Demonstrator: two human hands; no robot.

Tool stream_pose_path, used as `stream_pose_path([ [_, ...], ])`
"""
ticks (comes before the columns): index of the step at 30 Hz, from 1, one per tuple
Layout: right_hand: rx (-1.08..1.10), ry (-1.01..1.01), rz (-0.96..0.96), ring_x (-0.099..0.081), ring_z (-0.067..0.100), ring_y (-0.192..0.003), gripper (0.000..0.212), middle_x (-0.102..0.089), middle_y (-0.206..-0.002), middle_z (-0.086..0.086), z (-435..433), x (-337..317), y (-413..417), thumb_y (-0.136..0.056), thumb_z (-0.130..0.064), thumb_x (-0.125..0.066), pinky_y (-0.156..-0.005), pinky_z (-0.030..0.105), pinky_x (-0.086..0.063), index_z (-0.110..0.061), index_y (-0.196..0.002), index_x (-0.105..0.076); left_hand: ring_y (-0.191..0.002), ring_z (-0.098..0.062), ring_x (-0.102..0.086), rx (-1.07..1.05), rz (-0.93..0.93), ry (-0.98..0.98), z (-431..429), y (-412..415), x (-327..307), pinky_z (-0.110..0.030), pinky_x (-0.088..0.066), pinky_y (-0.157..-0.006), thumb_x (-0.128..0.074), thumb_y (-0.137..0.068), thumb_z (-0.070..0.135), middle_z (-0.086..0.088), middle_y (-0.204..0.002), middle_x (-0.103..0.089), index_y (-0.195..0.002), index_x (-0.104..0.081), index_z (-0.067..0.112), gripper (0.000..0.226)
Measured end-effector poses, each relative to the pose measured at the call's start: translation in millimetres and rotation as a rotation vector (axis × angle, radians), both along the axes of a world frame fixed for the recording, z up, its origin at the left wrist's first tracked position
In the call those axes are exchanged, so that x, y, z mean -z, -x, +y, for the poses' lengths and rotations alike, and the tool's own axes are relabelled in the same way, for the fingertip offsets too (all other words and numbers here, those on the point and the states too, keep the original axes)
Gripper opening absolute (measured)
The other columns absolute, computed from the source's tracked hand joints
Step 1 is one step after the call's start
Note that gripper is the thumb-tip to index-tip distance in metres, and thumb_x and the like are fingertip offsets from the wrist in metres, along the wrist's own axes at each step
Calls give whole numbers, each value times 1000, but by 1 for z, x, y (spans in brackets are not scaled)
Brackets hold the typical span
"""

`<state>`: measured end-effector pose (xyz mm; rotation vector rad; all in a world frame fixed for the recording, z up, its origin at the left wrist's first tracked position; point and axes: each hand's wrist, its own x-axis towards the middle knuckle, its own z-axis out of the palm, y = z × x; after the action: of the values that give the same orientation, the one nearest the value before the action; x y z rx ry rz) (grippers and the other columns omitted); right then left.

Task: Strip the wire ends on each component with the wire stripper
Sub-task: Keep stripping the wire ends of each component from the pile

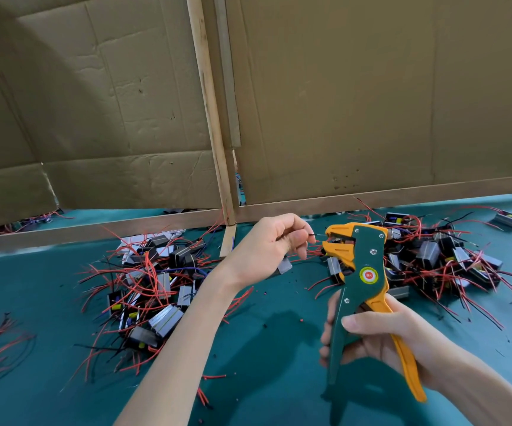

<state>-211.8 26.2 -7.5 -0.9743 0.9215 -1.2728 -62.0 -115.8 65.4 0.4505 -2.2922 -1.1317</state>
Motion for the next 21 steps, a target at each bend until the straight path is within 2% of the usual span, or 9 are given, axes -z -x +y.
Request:
stream_pose_path([
  [3,-14,-1,-4,-64,49,-79,44,-61,-84,34,1,0,-1,-58,-18,-92,-78,60,-53,1,-89,-67,-64,6,-55,10,-31,-1,2,0,-1,-9,-40,-71,-43,-101,5,5,-65,-57,-87,-56,16,22],
  [6,-14,8,15,-65,50,-82,40,-63,-85,34,1,0,-2,-60,-18,-92,-79,58,-54,1,-87,-68,-65,-10,-48,8,-73,-2,1,-1,-2,-21,-41,-70,-44,-101,7,10,-62,-56,-86,-57,19,23],
  [9,-15,8,29,-65,52,-85,37,-64,-87,36,2,0,-4,-62,-18,-91,-79,57,-54,-1,-86,-69,-66,-12,-48,14,-98,-6,0,-3,-2,-29,-41,-75,-45,-101,8,12,-60,-55,-85,-58,21,24],
  [12,-4,-23,20,-64,49,-76,37,-62,-81,34,3,-2,-5,-61,-18,-91,-74,56,-54,-1,-84,-68,-65,-8,-51,37,-121,-13,-1,-5,-3,-31,-42,-76,-44,-101,8,12,-60,-56,-85,-57,21,24],
  [15,43,-61,25,-61,42,-63,34,-58,-71,29,4,-3,-11,-59,-22,-89,-64,50,-54,-4,-74,-65,-70,-18,-46,55,-119,-32,-2,-6,-3,-34,-40,-77,-45,-101,9,11,-61,-57,-84,-57,23,25],
  [17,105,-102,31,-58,38,-54,33,-55,-65,27,5,-3,-16,-56,-24,-85,-56,46,-53,-4,-68,-61,-70,-19,-46,61,-110,-44,-3,-7,-1,-33,-40,-76,-46,-100,10,10,-63,-58,-84,-58,23,24],
  [21,217,-146,31,-51,32,-44,31,-50,-57,24,8,-3,-26,-59,-22,-78,-47,39,-49,-2,-61,-55,-64,-6,-53,81,-76,-84,-5,-7,0,-17,-43,-69,-48,-99,11,13,-61,-60,-84,-58,20,21],
])
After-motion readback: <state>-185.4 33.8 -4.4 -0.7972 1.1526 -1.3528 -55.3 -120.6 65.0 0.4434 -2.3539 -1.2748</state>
